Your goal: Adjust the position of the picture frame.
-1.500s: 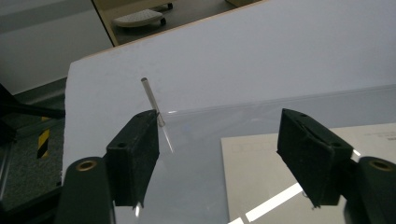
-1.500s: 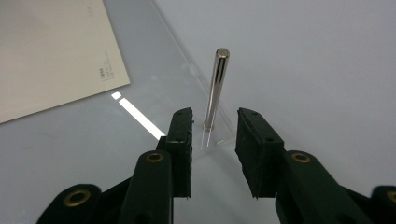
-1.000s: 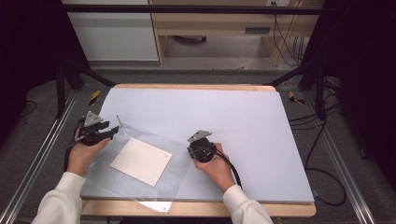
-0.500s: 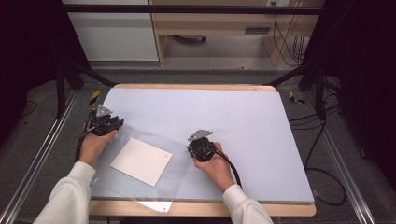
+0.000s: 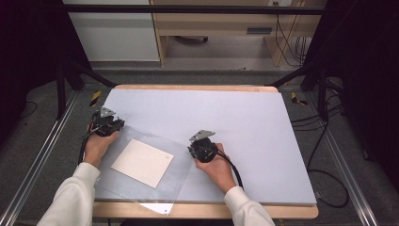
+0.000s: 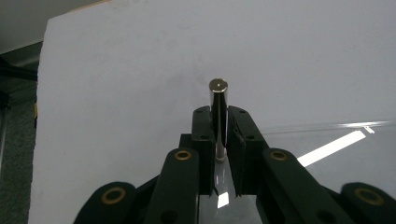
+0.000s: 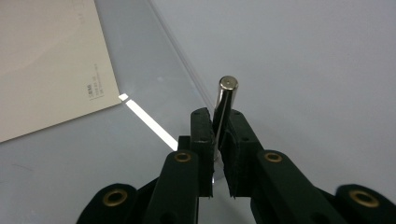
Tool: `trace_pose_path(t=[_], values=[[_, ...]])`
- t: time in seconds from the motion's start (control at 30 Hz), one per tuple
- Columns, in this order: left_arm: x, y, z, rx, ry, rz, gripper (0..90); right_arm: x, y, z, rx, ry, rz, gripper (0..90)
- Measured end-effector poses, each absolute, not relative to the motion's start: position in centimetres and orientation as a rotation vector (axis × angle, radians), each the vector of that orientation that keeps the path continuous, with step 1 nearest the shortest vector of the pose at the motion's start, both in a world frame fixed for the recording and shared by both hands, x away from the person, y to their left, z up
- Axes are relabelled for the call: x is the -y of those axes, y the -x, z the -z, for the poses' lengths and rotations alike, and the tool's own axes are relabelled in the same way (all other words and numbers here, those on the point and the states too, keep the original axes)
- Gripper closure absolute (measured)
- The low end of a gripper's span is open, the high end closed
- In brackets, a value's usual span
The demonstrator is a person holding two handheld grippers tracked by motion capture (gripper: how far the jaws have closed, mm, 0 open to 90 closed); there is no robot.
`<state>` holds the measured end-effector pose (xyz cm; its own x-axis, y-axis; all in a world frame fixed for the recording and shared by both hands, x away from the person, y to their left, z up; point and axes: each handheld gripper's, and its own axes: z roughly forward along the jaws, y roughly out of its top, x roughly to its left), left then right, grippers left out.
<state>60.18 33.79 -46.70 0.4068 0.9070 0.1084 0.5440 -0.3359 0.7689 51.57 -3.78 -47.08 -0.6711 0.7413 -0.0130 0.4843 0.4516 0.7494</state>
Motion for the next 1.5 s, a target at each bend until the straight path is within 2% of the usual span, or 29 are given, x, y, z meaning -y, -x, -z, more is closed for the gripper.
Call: trace_pose_path(t=[0.53,0.97,1.23,1.5], values=[[-34.1,-60.2,46.0,-1.252,-1.969,-0.659,84.7,3.8,-51.8,47.0,-2.368,-1.102,-1.086,85.0],[-33.5,-57.6,41.3,-1.199,-2.003,-0.64,84.6,5.9,-52.2,43.4,-2.365,-1.097,-1.133,80.8],[-30.9,-55.8,38.9,-1.143,-2.006,-0.621,84.5,9.3,-52.4,40.1,-2.354,-1.101,-1.133,81.0],[-26.6,-55.4,38.7,-1.09,-2.006,-0.565,84.5,14.1,-53.4,39.0,-2.329,-1.181,-1.103,81.9]])
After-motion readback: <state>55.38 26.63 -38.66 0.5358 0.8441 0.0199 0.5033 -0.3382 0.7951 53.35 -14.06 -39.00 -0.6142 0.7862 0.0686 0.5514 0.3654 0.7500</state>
